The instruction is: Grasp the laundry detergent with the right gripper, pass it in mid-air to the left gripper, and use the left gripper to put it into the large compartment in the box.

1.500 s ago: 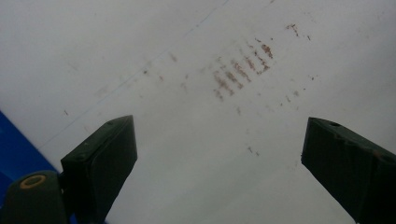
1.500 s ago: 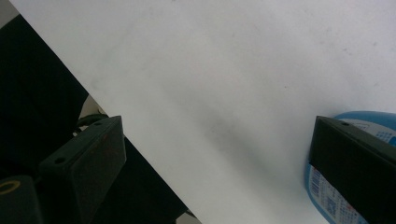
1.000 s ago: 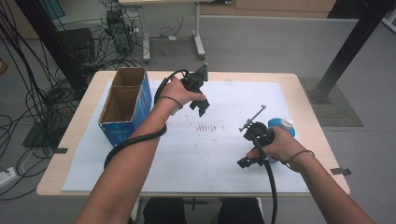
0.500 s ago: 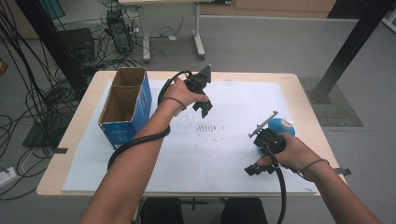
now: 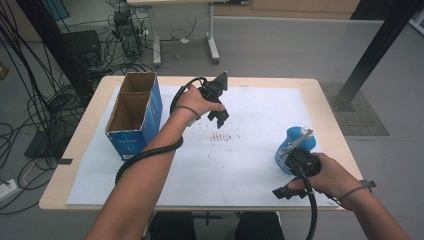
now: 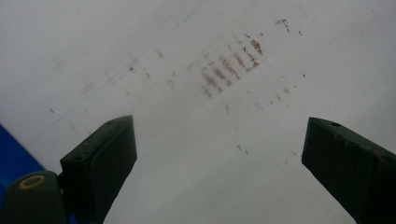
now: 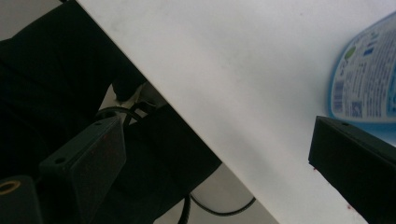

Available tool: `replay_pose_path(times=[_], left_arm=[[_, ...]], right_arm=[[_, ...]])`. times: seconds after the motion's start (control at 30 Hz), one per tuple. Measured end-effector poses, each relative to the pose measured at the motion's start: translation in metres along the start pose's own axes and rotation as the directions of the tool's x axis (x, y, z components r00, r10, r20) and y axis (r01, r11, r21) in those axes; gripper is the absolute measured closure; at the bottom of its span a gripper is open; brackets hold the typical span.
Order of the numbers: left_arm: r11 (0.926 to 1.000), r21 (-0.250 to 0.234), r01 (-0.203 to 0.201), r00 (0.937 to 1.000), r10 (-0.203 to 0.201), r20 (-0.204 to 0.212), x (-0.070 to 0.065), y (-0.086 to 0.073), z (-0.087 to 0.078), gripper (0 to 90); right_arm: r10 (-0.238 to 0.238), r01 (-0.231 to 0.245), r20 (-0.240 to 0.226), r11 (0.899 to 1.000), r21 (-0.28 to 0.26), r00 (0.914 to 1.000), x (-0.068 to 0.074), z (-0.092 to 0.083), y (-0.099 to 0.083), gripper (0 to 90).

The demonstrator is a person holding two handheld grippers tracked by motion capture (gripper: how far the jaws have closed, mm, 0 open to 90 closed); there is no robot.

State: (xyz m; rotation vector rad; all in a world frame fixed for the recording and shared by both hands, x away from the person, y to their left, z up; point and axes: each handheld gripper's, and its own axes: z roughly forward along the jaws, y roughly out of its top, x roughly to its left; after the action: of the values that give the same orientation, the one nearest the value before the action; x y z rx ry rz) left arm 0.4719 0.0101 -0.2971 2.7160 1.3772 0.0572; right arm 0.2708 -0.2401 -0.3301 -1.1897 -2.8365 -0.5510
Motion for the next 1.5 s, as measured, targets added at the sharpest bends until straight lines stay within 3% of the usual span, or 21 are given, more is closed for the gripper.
replay_pose_path(times=[0.23, 0.33, 0.73, 1.27, 1.5], left_arm=[[1.0000, -0.003, 0.007, 1.0000, -0.007, 0.004, 0.003, -0.002, -0.001, 10.6], [0.9998, -0.010, 0.015, 0.9993, -0.015, 0.034, 0.006, -0.004, -0.003, 10.6], [0.9996, -0.008, 0.028, 0.9995, -0.028, 0.013, 0.016, -0.013, -0.006, 10.5], [0.9997, -0.018, 0.015, 0.9998, -0.015, 0.013, 0.009, -0.036, -0.019, 10.3], [0.9998, -0.017, 0.014, 0.9986, -0.014, 0.050, 0.008, -0.050, -0.020, 10.4]], right_arm=[[0.012, -0.012, 0.003, 1.000, 0.008, 0.9999, -0.003, -0.003, -0.013, 3.7], [0.021, -0.021, 0.003, 1.000, 0.002, 0.9998, -0.006, -0.005, -0.017, 3.7], [0.067, -0.067, 0.021, 0.998, -0.001, 0.9975, -0.025, -0.016, -0.041, 3.6], [0.124, -0.124, 0.042, 0.992, -0.005, 0.9914, -0.054, -0.015, -0.068, 3.7], [0.122, -0.122, 0.055, 0.992, -0.002, 0.9910, -0.063, -0.014, -0.074, 3.9]])
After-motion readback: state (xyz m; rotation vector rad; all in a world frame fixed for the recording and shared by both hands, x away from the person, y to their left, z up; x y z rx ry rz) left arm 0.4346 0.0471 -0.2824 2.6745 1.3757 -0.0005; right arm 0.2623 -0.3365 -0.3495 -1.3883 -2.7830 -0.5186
